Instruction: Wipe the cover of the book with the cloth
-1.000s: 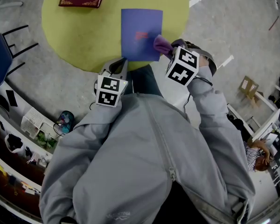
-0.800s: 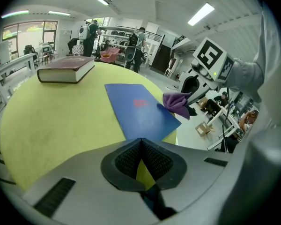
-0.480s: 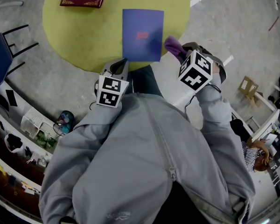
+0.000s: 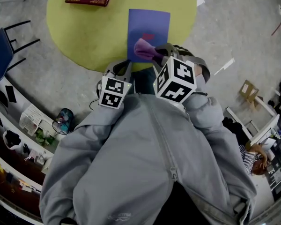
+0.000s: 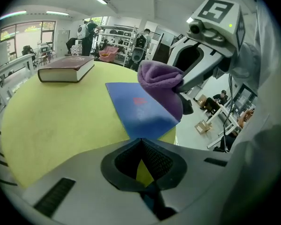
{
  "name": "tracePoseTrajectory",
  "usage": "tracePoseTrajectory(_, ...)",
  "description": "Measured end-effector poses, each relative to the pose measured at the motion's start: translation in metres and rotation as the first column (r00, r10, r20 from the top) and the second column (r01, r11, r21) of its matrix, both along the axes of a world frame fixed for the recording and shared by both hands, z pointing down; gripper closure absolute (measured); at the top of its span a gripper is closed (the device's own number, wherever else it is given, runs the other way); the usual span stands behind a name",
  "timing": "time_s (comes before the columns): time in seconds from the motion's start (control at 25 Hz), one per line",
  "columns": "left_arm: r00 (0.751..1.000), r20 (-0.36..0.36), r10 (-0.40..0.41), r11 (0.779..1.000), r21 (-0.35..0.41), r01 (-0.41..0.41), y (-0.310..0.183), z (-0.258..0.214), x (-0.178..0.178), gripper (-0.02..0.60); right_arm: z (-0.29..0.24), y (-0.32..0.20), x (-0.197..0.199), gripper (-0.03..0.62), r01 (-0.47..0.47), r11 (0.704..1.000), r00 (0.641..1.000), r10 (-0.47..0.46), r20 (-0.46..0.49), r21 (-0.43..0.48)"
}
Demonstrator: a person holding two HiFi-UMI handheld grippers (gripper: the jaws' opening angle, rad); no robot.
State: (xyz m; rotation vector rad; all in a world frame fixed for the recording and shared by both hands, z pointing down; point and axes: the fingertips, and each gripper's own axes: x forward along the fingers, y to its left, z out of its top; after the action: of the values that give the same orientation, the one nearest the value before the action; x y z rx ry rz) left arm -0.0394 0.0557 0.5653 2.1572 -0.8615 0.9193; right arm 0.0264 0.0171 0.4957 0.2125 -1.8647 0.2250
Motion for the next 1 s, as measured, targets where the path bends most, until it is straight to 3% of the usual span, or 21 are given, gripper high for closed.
tracePoseTrajectory(0.4,1.0,0.01,0.004,1.0,0.012,-0.004,-0.002,0.0,0.0,0.565,0.024,0.011,-0.064,0.51,0.115,0.99,0.992,-0.11,0.068,-0.08)
tracePoseTrajectory(1.0,1.0,0.003,-0.03,1.0,0.007,0.03,-0.003,0.004,-0.003,0.565,0.058,0.01,-0.07,0.51,0.238,0.967,0.971,-0.235,0.043,-0.094)
